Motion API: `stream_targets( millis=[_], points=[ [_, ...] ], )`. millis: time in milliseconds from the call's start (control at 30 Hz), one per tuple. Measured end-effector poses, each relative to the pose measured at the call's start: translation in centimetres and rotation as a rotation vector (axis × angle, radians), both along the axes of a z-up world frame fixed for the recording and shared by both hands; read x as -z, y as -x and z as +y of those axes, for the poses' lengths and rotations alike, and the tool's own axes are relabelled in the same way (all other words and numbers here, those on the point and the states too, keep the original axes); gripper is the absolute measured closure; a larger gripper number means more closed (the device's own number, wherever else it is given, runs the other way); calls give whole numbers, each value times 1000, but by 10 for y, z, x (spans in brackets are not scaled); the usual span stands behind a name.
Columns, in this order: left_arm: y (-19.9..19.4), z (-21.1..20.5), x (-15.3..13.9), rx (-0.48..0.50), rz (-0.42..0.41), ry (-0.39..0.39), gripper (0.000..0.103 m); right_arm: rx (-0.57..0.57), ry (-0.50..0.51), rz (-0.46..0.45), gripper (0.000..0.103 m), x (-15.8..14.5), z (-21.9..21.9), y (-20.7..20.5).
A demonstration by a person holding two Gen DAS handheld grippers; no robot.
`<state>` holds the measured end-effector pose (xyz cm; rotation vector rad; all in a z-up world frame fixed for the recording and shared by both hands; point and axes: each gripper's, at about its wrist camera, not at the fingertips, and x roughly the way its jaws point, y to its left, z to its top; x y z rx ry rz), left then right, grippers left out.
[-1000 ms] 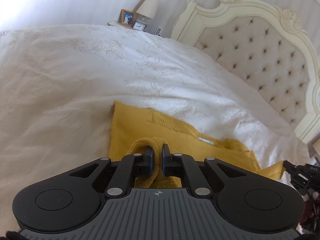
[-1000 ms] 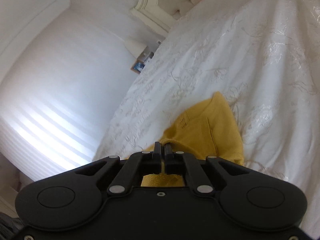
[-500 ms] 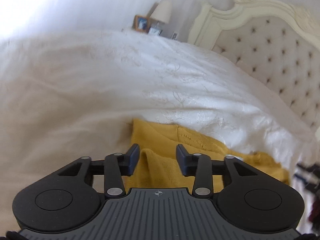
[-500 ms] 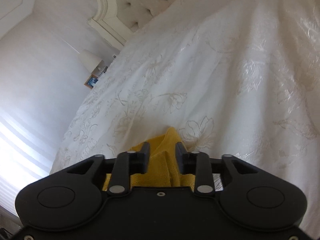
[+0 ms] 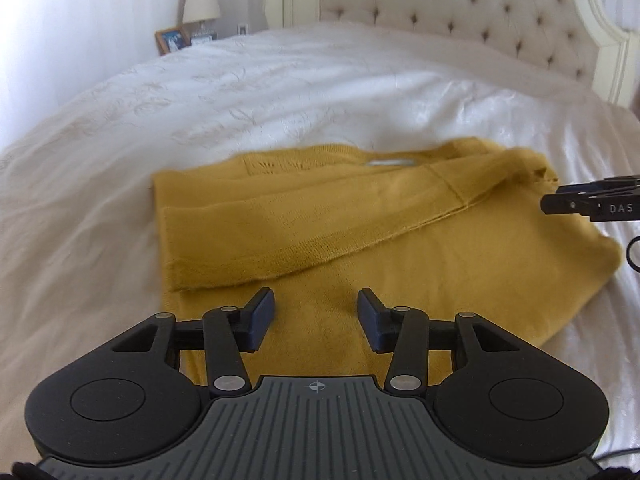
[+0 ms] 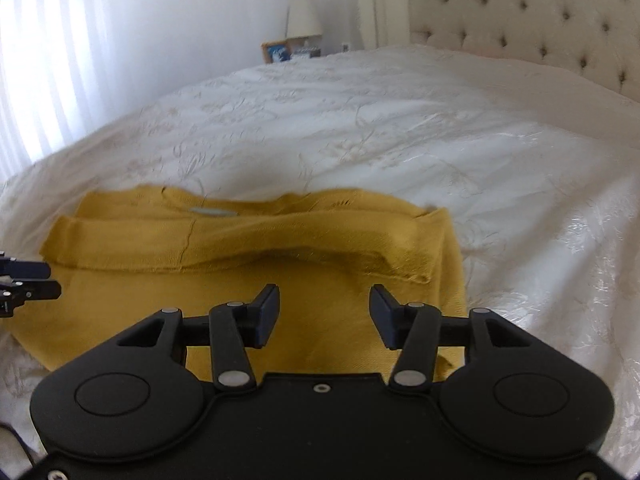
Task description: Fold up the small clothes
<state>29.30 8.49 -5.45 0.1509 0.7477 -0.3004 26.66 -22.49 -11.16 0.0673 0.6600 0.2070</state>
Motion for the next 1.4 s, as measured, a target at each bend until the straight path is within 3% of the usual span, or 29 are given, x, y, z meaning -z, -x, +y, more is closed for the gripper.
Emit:
stream_targets(
  millis=[200,367,467,567,667,800,900,1033,1133,1267,1367,1400],
  points=[
    [-64,3,-7,-78,12,16,59,-27,65,88,46,12,16,-46],
    [-102,19,-43,-208,-71,58,58,141,-32,28,46,-12,-10,-97],
    [-97,23,-59,-207,-105,63,58,196,-109,-12,46,-26,-27,-99],
    [-78,21,-58,-175,-106,56,58,186,-157,-34,46,-27,-37,-78],
    [-51,15,-42,-116,-54,56,58,151,-157,-26,46,-18,-38,-52],
    [-5,3,-3,-29,63,2,58,108,-85,27,46,5,-29,-10],
    [32,2,15,2,41,-58,53,80,-9,83,45,25,-27,24],
    [50,12,14,-38,37,-25,51,58,77,55,41,34,-26,65],
    [49,16,4,-92,57,11,51,92,48,58,38,31,-31,75],
    [49,10,-18,-133,23,74,51,143,-91,37,35,26,-47,82],
    [46,-2,-28,-151,15,125,44,166,-171,8,17,23,-57,83],
    [44,-9,-28,-147,20,143,44,172,-196,6,16,22,-60,82]
  ],
)
